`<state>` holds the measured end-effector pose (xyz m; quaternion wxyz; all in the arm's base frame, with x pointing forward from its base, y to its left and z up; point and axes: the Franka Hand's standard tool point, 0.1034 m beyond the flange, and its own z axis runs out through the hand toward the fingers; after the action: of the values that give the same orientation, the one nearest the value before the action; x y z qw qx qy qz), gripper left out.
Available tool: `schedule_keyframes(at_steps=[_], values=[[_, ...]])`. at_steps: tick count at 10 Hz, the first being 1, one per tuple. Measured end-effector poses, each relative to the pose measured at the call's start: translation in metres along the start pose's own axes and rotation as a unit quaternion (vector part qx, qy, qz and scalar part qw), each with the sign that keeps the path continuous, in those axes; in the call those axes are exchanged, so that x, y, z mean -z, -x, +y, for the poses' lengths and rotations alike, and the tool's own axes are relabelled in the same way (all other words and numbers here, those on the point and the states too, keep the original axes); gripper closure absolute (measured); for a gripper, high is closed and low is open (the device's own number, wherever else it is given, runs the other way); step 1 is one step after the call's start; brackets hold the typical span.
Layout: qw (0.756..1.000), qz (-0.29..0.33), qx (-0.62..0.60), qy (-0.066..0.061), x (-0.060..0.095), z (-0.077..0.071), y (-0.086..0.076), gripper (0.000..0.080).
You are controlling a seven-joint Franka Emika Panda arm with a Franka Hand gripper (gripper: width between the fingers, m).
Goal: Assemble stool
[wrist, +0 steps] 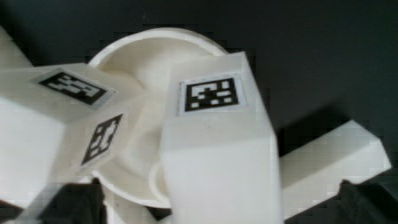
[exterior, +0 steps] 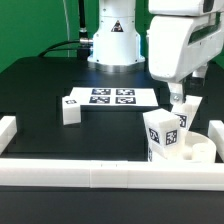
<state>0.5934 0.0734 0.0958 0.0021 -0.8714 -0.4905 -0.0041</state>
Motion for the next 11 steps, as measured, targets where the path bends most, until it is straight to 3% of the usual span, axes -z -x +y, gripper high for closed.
schedule_keyframes(at_steps=[9,10,11], values=[[1.0,-0.009,-0.007,-0.01,-0.017,-0.001,0.01,0.0174],[1.0,-0.009,-0.008,-0.01,-0.017,0.0,0.011,0.0393],[1.0,-0.009,-0.016,-0.01,-0.017,0.0,0.011,0.0393]])
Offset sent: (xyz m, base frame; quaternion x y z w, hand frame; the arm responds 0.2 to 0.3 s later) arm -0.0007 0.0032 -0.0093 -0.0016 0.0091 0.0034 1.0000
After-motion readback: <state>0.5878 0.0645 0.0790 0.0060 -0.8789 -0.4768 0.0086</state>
